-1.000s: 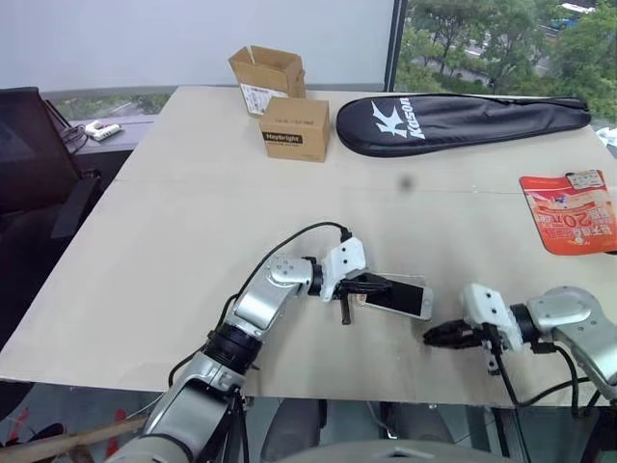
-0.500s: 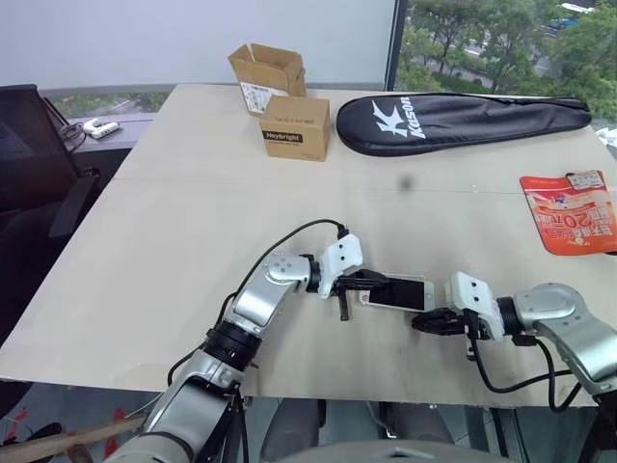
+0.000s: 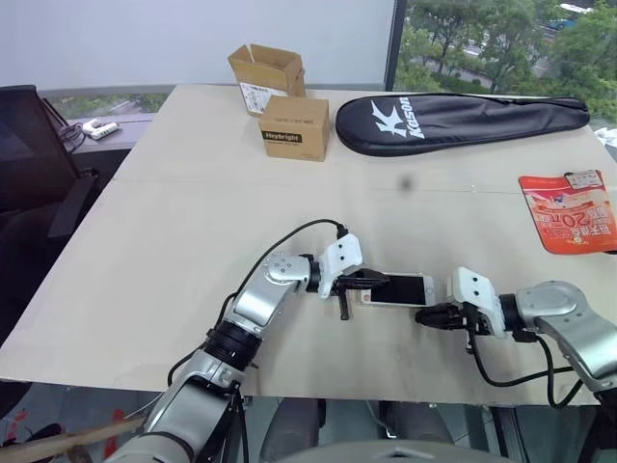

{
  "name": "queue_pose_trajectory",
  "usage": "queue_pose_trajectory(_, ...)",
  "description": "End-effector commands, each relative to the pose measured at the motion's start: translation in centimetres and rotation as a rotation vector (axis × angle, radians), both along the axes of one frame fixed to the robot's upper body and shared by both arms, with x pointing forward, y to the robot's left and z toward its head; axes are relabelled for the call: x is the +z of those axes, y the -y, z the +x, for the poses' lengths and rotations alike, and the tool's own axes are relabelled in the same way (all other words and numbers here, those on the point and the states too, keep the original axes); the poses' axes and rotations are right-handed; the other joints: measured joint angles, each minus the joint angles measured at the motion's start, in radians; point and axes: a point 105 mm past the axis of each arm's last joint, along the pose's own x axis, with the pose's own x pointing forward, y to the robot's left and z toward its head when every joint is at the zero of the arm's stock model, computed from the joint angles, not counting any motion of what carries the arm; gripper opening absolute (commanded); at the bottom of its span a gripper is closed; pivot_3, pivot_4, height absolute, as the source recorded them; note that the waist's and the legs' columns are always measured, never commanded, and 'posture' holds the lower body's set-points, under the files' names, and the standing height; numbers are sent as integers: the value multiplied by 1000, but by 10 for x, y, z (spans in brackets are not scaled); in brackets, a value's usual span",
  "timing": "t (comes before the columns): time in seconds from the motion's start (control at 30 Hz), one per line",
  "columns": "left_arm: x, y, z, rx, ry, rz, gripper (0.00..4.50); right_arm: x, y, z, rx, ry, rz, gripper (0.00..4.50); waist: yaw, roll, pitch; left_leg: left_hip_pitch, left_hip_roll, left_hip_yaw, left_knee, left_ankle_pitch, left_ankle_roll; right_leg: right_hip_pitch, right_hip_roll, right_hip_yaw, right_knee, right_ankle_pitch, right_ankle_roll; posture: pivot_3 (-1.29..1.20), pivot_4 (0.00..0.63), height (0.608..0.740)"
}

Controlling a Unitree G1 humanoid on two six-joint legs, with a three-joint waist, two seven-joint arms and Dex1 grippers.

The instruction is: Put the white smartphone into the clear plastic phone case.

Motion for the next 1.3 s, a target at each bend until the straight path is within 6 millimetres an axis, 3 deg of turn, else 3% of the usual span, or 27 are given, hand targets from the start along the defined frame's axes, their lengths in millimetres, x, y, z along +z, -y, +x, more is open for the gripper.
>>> queue_pose_trajectory(0.03, -29, -12, -3, 36, -82, 90, 0, 38, -3, 10, -12, 76, 133, 35, 0, 0, 0, 0, 0, 0, 0, 0, 0, 0, 0, 0, 0, 0, 0, 0, 150, 740)
queue_pose_trajectory(0.13, -29, -13, -3, 36, -81, 91, 0, 65, -12, 14, -18, 110, 299, 35, -2, 0, 0, 0, 0, 0, 0, 0, 0, 0, 0, 0, 0, 0, 0, 0, 150, 740)
queue_pose_trajectory(0.23, -30, -12, -3, 32, -79, 94, 0, 72, -11, 24, -60, 154, 369, 35, 0, 0, 0, 0, 0, -1, 0, 0, 0, 0, 0, -1, 0, 0, 0, 0, 150, 740)
queue_pose_trajectory(0.33, -28, -10, -3, 28, -73, 92, 0, 60, -1, 31, -127, 146, 387, 35, 3, 0, 0, -1, 0, -1, 0, 0, 0, 0, 0, -1, 0, 3, -3, 0, 150, 740)
queue_pose_trajectory(0.67, -27, -13, -1, 32, -65, 97, 0, -15, 30, 34, -185, 70, 148, 35, 0, 0, 0, 1, -1, 1, 2, 0, 0, 2, 0, 1, 1, 1, -1, 0, 150, 740)
queue_pose_trajectory(0.97, -25, -15, 0, 35, -60, 104, 0, -32, 21, 37, -120, 116, 42, 35, -11, -3, -3, 4, 1, -1, 5, 0, 0, 7, 1, 0, 1, 1, 0, 0, 150, 740)
queue_pose_trajectory(1.03, -25, -16, 0, 35, -60, 106, 0, -21, 14, 42, -144, 139, 122, 35, -14, -4, -4, 4, 1, -1, 5, 0, 0, 7, 1, 0, 1, 1, 0, 0, 150, 740)
queue_pose_trajectory(1.13, -20, -18, 2, 43, -49, 89, 0, 13, 7, 51, -192, 177, 299, 35, -23, -4, -4, 4, 2, -1, 5, 0, 0, 7, 1, 0, 1, 2, -3, 0, 150, 740)
queue_pose_trajectory(1.3, 26, -24, 11, 69, 16, -22, 0, 44, 22, 45, -191, 173, 327, 35, -23, 4, 5, -1, 2, -1, 5, 0, 0, 3, 1, 1, 1, 4, -5, 0, 150, 740)
